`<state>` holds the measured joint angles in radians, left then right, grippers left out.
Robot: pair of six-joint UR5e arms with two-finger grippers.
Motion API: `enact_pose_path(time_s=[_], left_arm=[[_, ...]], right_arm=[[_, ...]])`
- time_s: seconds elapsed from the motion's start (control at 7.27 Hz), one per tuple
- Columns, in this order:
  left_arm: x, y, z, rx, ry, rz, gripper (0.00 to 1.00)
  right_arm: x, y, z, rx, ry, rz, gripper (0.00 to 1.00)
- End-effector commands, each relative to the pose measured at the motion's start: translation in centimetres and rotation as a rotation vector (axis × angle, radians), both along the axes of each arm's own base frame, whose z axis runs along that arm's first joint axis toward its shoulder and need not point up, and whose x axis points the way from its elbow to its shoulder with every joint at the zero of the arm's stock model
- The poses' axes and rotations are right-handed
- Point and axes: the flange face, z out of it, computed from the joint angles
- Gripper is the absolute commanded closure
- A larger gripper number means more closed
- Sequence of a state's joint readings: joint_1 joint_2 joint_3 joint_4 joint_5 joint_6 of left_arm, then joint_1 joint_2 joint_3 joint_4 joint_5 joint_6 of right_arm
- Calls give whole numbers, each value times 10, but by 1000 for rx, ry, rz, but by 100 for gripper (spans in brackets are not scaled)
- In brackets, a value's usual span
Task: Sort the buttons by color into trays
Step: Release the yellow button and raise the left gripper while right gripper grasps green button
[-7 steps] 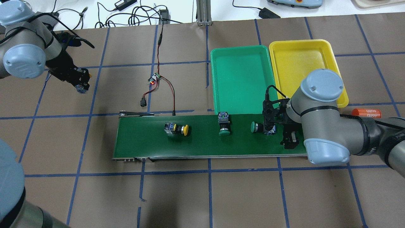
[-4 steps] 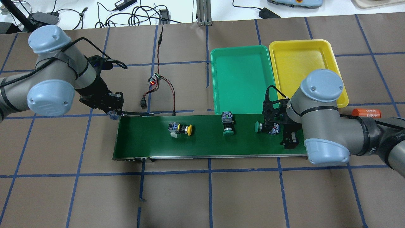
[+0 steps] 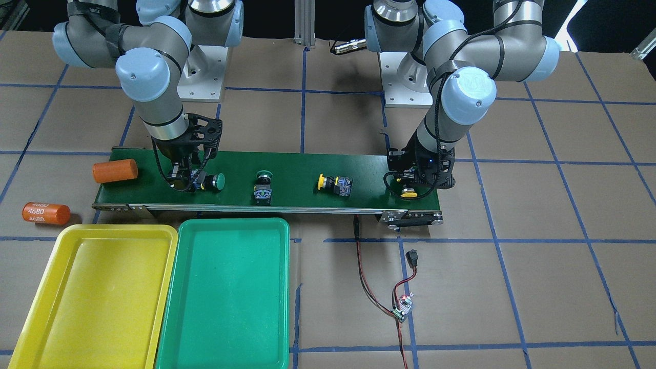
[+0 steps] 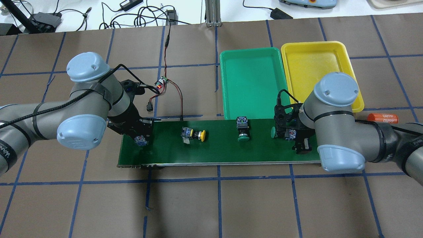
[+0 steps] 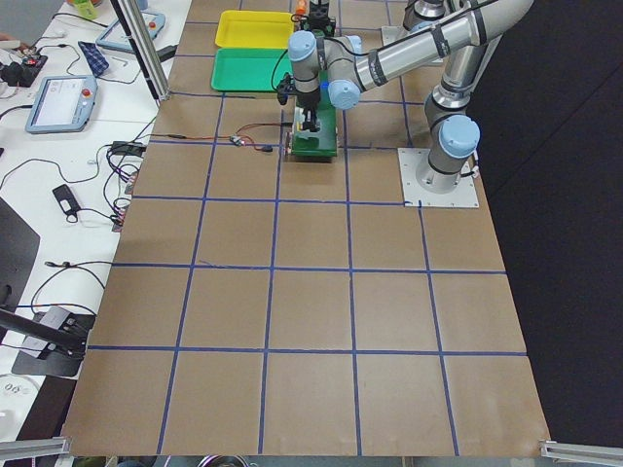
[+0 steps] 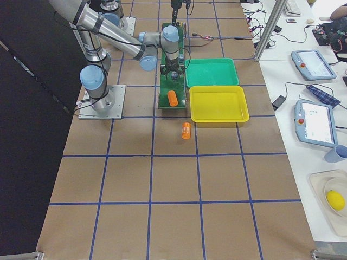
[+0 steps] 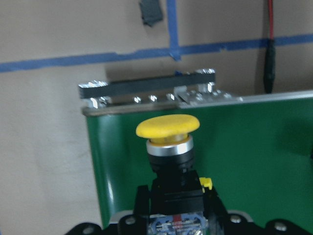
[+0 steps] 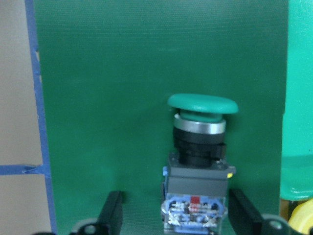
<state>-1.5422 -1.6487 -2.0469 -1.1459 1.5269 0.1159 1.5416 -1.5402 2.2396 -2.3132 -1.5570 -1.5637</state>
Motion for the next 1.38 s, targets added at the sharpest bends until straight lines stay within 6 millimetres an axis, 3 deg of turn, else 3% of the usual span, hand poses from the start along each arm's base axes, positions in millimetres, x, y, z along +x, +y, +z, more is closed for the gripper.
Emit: enact_pose_path(time_s=[0.0,0.14,0.41,0.55,0.69,0.96,1.1,1.24], left_arm=[[5,-9,24,-57,-5,4,0],[6,-21,55,-96,-8,4,0],[1,-42,153,-81,-8,-2,0],[-2,-44,200,-97,-7,-7,0],[0,-46,222,-110,-25,-8,0],[3,-45,255,-163,-45,-13,0],[2,-44,254,-156,-44,-16,0],[0,-40,265,-180,-39,-21,0]], right_arm=[[0,-1,1,-1,1,-2,82],[0,-1,1,-4,0,-2,93],[0,-6,9,-29,0,-8,97],[0,-19,22,-58,-1,-16,97],[2,-45,29,-75,-21,-14,97],[2,-116,28,-97,-35,-16,96],[5,-153,21,-103,-35,-8,95],[19,-174,5,-93,-32,11,95]])
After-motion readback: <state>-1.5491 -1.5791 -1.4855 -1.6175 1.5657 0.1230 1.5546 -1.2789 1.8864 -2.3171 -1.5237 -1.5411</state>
